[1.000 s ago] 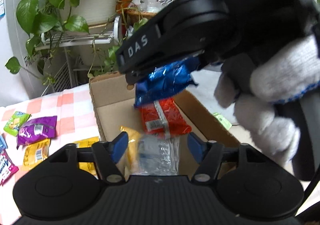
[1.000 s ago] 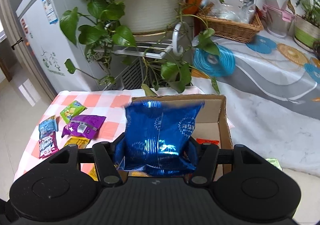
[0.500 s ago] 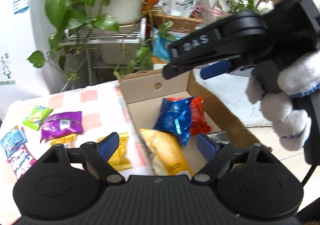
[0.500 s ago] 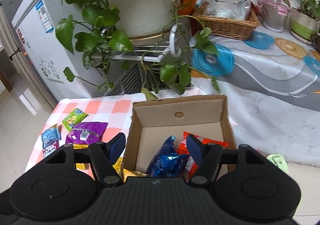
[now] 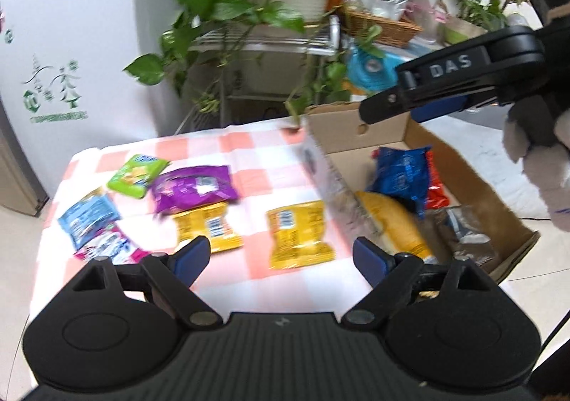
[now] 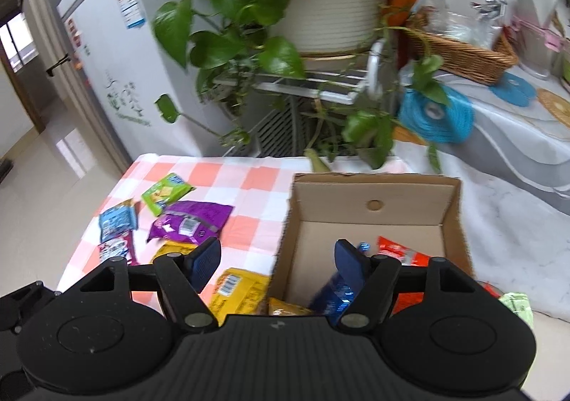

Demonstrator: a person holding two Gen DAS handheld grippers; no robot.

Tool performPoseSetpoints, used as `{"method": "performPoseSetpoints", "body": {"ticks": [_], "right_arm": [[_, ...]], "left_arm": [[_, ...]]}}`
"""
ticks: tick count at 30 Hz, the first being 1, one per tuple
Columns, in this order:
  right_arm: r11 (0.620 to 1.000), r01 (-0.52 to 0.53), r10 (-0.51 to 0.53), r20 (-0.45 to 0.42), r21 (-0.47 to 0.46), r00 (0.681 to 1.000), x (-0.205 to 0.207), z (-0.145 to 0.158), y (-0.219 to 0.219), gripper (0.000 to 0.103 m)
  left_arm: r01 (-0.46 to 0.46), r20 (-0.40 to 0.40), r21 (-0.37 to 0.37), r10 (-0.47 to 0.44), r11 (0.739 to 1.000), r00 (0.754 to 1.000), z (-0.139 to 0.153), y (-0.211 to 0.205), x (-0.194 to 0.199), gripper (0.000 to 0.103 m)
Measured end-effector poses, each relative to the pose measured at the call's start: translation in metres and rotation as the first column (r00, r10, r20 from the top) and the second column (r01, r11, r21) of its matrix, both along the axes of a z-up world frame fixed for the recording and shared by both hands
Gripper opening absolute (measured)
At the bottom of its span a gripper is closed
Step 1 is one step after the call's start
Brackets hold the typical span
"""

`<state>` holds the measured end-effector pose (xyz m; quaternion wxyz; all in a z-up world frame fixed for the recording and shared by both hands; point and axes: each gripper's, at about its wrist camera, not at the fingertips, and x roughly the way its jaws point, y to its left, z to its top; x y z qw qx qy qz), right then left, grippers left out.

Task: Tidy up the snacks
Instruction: 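Move both tools back from the box toward the yellow and pink bags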

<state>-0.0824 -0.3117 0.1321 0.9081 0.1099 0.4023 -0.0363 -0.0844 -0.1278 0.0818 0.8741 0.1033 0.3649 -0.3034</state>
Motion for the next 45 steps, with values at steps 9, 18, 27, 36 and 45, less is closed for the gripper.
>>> {"method": "performPoseSetpoints", "body": {"ticks": [9, 18, 27, 36, 45], "right_arm": [[0.991, -0.069, 0.074, -0.042, 0.114, 0.996, 0.017, -0.013, 0.028, 0.076], [0.988, -0.085, 0.102, -0.131, 0.130, 0.986, 0.035, -0.034, 0.065, 0.076], [0.989, -0.021, 0.049, -0.190, 0.148, 0.981, 0.042, -0.055, 0.091, 0.076], [0.977, 0.085, -0.038, -0.234, 0.195, 0.971, 0.051, -0.072, 0.096, 0.079], [0.954, 0.216, -0.156, -0.270, 0.207, 0.950, 0.060, -0.086, 0.092, 0.084]], "left_arm": [[-0.064, -0.033, 0.035, 0.065, 0.997, 0.997, -0.010, 0.041, 0.022, 0.088], [-0.122, -0.033, 0.082, 0.125, 0.989, 0.992, -0.015, 0.078, 0.047, 0.091], [-0.212, -0.049, 0.083, 0.216, 0.974, 0.975, -0.020, 0.105, 0.076, 0.092], [-0.274, -0.099, 0.074, 0.281, 0.959, 0.955, -0.034, 0.116, 0.101, 0.092], [-0.308, -0.120, 0.089, 0.317, 0.947, 0.941, -0.048, 0.112, 0.123, 0.092]]}}
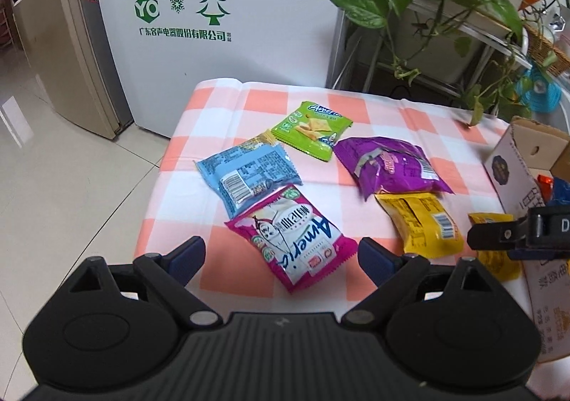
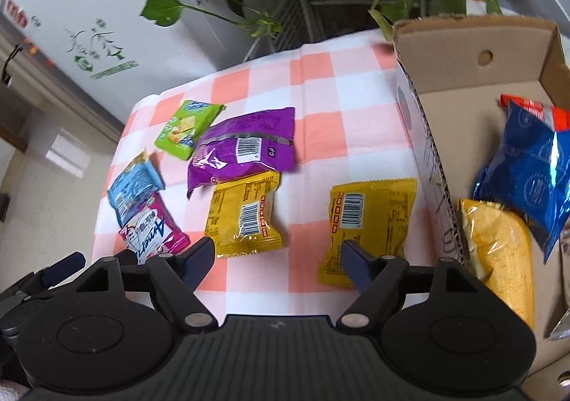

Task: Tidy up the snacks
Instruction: 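Move both tools back from the box toward the yellow and pink bags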

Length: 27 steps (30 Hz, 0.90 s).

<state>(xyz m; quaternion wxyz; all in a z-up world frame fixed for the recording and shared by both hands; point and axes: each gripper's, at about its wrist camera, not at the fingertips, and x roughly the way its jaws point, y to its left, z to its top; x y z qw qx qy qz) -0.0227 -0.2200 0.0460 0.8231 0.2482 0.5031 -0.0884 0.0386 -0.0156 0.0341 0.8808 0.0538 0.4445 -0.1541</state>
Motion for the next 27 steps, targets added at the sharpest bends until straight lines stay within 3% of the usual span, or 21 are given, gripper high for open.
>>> {"method": "performPoseSetpoints", "body": {"ticks": [8, 17, 22, 27], "right_arm": [[0.998, 0.062, -0.063, -0.015, -0.021, 0.998, 0.010, -0.013, 0.000, 0.089], [0.996, 0.007, -0.004, 0.024, -0.089, 1.000, 0.025, -0.020, 0.016, 0.096], [1.000, -0.019, 0.019, 0.001, -0.012, 1.000, 0.029, -0.027, 0.019, 0.096], [0.986, 0.033, -0.027, 0.036, -0.162, 0.999, 0.022, -0.017, 0.022, 0.096]], "left_arm": [[-0.014, -0.033, -0.007, 0.013, 1.000, 0.999, -0.013, -0.006, 0.017, 0.092], [0.007, -0.035, -0.015, -0.007, 1.000, 0.999, -0.023, -0.014, 0.029, 0.092], [-0.001, -0.034, -0.008, 0.001, 1.000, 0.999, -0.028, -0.015, 0.037, 0.092], [-0.010, -0.048, -0.034, 0.009, 0.999, 0.999, -0.031, -0.015, 0.043, 0.092]]}}
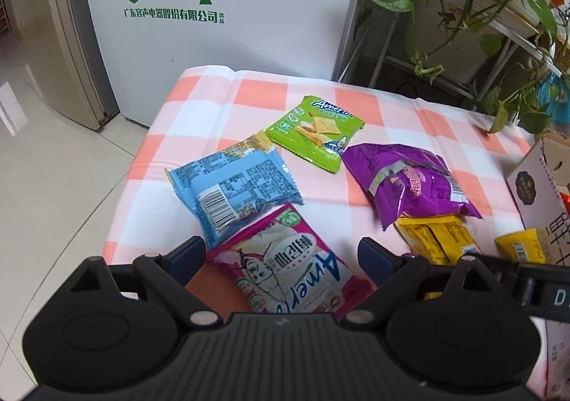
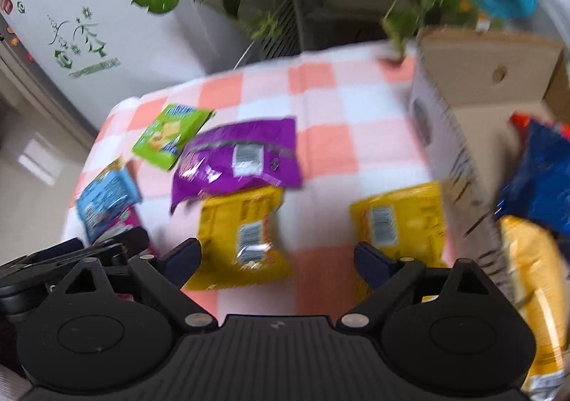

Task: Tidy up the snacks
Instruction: 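Move both tools back from the box toward the yellow and pink bags, then position the right tool around a small yellow bag while the left tool lowers to the pink Amerio bag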

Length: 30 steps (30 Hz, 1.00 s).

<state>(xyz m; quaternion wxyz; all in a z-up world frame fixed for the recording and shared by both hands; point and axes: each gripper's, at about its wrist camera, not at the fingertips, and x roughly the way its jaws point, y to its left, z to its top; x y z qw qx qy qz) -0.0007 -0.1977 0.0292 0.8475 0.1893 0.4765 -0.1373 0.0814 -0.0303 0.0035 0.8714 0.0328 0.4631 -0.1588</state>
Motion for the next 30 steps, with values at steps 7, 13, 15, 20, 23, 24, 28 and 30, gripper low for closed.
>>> {"method": "performPoseSetpoints", "body": {"ticks": [7, 13, 15, 20, 23, 24, 28, 30], "right_arm": [[0.993, 0.095, -0.095, 0.006, -0.068, 0.995, 0.000, -0.004, -0.012, 0.098], [0.986, 0.079, -0.079, 0.010, -0.146, 0.997, 0.002, -0.004, 0.000, 0.099], [0.979, 0.110, -0.108, 0.023, -0.171, 0.994, 0.002, -0.002, -0.001, 0.100], [0.969, 0.163, -0.167, -0.005, -0.187, 0.986, 0.002, -0.005, -0.002, 0.101], [0.963, 0.166, -0.173, -0.017, -0.213, 0.985, 0.004, -0.009, 0.004, 0.103], [0.962, 0.172, -0.179, -0.015, -0.213, 0.984, 0.006, -0.010, 0.005, 0.103], [0.983, 0.121, -0.124, -0.011, -0.138, 0.992, 0.011, -0.008, 0.013, 0.103], [0.993, 0.072, -0.073, -0.017, -0.089, 0.997, 0.012, -0.008, 0.019, 0.103]], "left_arm": [[0.021, 0.005, 0.029, -0.021, 0.999, 1.000, -0.005, -0.011, -0.002, 0.093], [0.012, 0.006, 0.052, -0.012, 0.999, 1.000, -0.007, -0.007, -0.002, 0.093], [-0.006, -0.011, 0.045, 0.007, 0.999, 1.000, -0.010, -0.002, 0.001, 0.093], [-0.005, 0.001, 0.097, 0.005, 0.995, 1.000, -0.012, -0.001, 0.000, 0.094], [-0.017, -0.003, 0.094, 0.017, 0.995, 1.000, -0.013, 0.003, -0.001, 0.094], [-0.017, -0.004, 0.096, 0.018, 0.995, 1.000, -0.013, 0.004, -0.001, 0.095], [-0.014, -0.013, 0.100, 0.016, 0.995, 1.000, -0.012, 0.010, -0.003, 0.095], [-0.009, -0.022, 0.105, 0.011, 0.994, 1.000, -0.012, 0.012, -0.005, 0.095]]}}
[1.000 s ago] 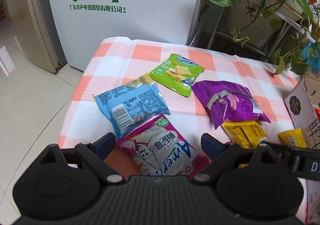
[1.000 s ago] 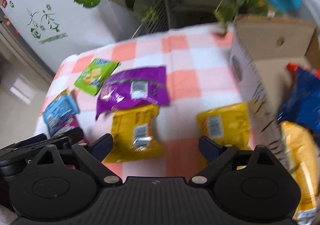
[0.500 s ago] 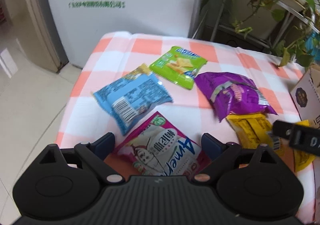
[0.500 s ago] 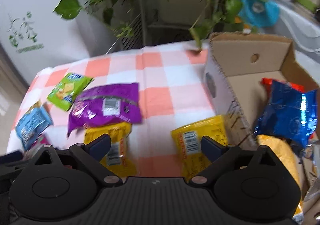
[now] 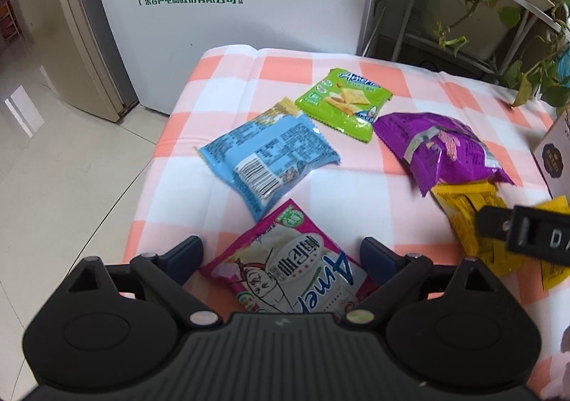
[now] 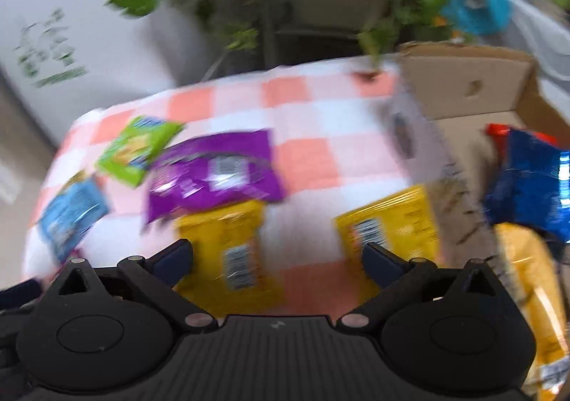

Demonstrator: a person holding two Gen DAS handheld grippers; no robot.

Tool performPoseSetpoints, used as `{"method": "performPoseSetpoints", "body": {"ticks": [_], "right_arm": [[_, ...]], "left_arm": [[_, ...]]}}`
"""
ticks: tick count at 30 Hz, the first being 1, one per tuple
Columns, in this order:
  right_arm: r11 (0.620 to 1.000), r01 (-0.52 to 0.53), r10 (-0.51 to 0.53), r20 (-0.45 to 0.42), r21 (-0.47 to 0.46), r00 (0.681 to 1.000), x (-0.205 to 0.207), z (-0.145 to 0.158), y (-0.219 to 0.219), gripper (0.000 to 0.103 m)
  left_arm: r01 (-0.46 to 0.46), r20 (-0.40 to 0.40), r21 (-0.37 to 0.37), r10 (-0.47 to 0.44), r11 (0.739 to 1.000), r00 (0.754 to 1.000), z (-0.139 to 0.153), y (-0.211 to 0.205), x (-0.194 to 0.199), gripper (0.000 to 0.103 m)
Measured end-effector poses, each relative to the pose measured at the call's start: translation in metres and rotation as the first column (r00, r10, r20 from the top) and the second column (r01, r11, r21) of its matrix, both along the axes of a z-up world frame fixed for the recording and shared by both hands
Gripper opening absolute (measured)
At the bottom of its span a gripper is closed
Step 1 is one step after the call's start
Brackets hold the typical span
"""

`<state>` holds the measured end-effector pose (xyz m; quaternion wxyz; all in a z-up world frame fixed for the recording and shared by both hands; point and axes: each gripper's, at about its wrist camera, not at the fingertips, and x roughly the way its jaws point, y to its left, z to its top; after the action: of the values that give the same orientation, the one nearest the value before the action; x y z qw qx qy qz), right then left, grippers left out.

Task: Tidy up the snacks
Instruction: 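Position the right tool around a small yellow bag while the left tool lowers to the pink Amerio bag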

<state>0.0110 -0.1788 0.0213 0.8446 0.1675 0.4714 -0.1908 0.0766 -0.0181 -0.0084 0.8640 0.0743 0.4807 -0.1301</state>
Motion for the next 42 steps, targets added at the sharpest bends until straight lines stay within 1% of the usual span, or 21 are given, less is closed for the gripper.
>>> {"method": "performPoseSetpoints", "body": {"ticks": [2, 3, 6, 7, 9, 12, 15, 18, 21, 22, 24, 26, 30, 34, 35, 37, 39, 42], "right_arm": [[0.999, 0.007, -0.006, -0.009, 0.048, 1.000, -0.002, -0.001, 0.003, 0.103], [0.998, 0.033, -0.032, -0.009, 0.048, 0.999, -0.006, -0.001, 0.005, 0.103], [0.989, 0.138, -0.135, 0.046, -0.046, 0.990, -0.019, 0.006, 0.010, 0.103], [0.982, 0.178, -0.174, 0.064, -0.057, 0.983, -0.022, 0.007, 0.010, 0.103], [0.965, 0.260, -0.258, 0.064, -0.032, 0.964, -0.025, 0.006, 0.005, 0.103], [0.924, 0.379, -0.380, 0.025, 0.053, 0.924, -0.027, 0.001, -0.004, 0.103], [0.885, 0.463, -0.465, 0.044, 0.036, 0.884, -0.029, 0.000, -0.010, 0.103], [0.845, 0.534, -0.534, 0.040, 0.018, 0.844, -0.029, -0.003, -0.019, 0.103], [0.803, 0.594, -0.595, 0.014, 0.045, 0.803, -0.027, -0.008, -0.032, 0.103], [0.796, 0.603, -0.604, 0.008, 0.049, 0.797, -0.025, -0.010, -0.034, 0.103], [0.795, 0.606, -0.606, 0.022, 0.032, 0.795, -0.021, -0.011, -0.035, 0.103], [0.787, 0.617, -0.617, 0.035, 0.014, 0.786, -0.018, -0.013, -0.034, 0.103], [0.803, 0.596, -0.594, 0.059, -0.023, 0.803, -0.015, -0.016, -0.028, 0.103], [0.828, 0.558, -0.553, 0.093, -0.045, 0.828, -0.017, -0.013, -0.024, 0.088], [0.837, 0.545, -0.538, 0.099, -0.055, 0.837, -0.015, -0.012, -0.024, 0.084], [0.859, 0.508, -0.499, 0.106, -0.073, 0.860, -0.013, -0.012, -0.024, 0.079], [0.883, 0.462, -0.453, 0.102, -0.089, 0.886, -0.010, -0.014, -0.021, 0.077], [0.909, 0.406, -0.396, 0.108, -0.092, 0.912, -0.009, -0.013, -0.018, 0.075]], "left_arm": [[-0.001, -0.008, -0.002, 0.001, 1.000, 1.000, 0.000, 0.004, -0.002, 0.095], [-0.003, -0.010, -0.004, 0.003, 1.000, 1.000, 0.001, 0.006, -0.002, 0.095], [-0.004, -0.008, -0.008, 0.004, 1.000, 1.000, 0.001, 0.011, -0.003, 0.095], [-0.002, -0.007, -0.007, 0.002, 1.000, 1.000, 0.001, 0.012, -0.004, 0.095], [-0.002, -0.007, -0.006, 0.002, 1.000, 1.000, 0.001, 0.012, -0.004, 0.095], [-0.001, -0.007, -0.007, 0.001, 1.000, 1.000, 0.002, 0.013, -0.006, 0.095], [0.006, -0.004, -0.007, -0.007, 1.000, 1.000, 0.001, 0.013, -0.007, 0.095], [0.011, -0.002, -0.008, -0.011, 1.000, 1.000, 0.001, 0.013, -0.007, 0.095], [0.013, 0.001, -0.008, -0.013, 1.000, 1.000, 0.000, 0.013, -0.007, 0.095], [0.012, 0.002, -0.008, -0.012, 1.000, 1.000, 0.000, 0.013, -0.008, 0.095], [0.012, 0.004, -0.009, -0.011, 1.000, 1.000, 0.000, 0.013, -0.008, 0.095], [0.012, 0.006, -0.010, -0.012, 1.000, 1.000, 0.000, 0.013, -0.008, 0.095], [0.013, 0.009, -0.011, -0.013, 1.000, 1.000, 0.000, 0.014, -0.009, 0.095], [0.012, 0.011, -0.010, -0.012, 1.000, 1.000, 0.000, 0.014, -0.009, 0.095], [0.012, 0.012, -0.010, -0.012, 1.000, 1.000, 0.001, 0.014, -0.009, 0.095], [0.011, 0.011, -0.009, -0.011, 1.000, 1.000, 0.001, 0.014, -0.009, 0.095], [0.009, 0.012, -0.008, -0.009, 1.000, 1.000, 0.001, 0.014, -0.009, 0.095], [0.008, 0.011, -0.008, -0.008, 1.000, 1.000, 0.001, 0.015, -0.010, 0.095]]}}
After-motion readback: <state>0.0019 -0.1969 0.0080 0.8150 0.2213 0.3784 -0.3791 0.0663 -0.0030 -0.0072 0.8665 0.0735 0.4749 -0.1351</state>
